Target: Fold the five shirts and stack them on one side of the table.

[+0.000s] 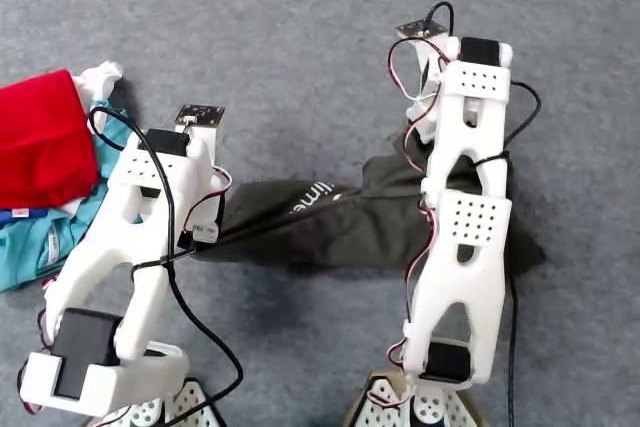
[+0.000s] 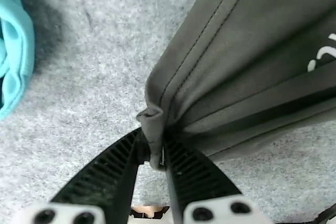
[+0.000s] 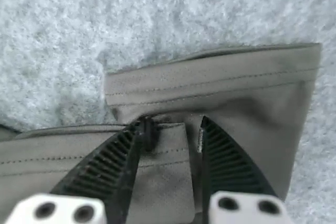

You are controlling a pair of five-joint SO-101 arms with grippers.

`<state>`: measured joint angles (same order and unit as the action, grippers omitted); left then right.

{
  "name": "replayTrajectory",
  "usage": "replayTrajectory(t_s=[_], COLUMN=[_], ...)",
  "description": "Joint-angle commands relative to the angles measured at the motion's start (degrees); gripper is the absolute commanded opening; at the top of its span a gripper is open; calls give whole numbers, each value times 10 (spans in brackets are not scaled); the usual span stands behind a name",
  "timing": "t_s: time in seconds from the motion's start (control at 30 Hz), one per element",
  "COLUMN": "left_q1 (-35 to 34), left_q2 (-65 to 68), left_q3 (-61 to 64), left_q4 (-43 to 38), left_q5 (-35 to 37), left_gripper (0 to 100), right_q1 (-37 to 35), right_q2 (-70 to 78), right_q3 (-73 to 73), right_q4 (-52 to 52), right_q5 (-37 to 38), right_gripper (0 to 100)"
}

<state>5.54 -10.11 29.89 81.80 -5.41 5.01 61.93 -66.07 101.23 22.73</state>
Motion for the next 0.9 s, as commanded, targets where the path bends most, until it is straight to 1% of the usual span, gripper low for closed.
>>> replayTrajectory(t_s=[0.0,0.33,0.57,0.73,0.8,0.87], left_q1=[-9,-9,-9,-9,-9,-9], left_q2=[-21,-22,-22,-22,-22,-22], left_q3=[-3,-6,-7,-7,-7,-7], left_q4=[-2,-2,-1,-1,-1,-1], left_q5=[-1,-1,-1,-1,-1,-1], left_gripper=[18,18,18,18,18,18], right_q1=[5,7,6,6,7,7], right_q2=[-6,-9,-83,-89,-89,-91], right_q3=[0,11,115,122,122,122], right_q4=[11,12,11,6,6,4], right_q5=[-4,-5,-3,-3,-3,-4], right_gripper=[166,166,166,165,125,34])
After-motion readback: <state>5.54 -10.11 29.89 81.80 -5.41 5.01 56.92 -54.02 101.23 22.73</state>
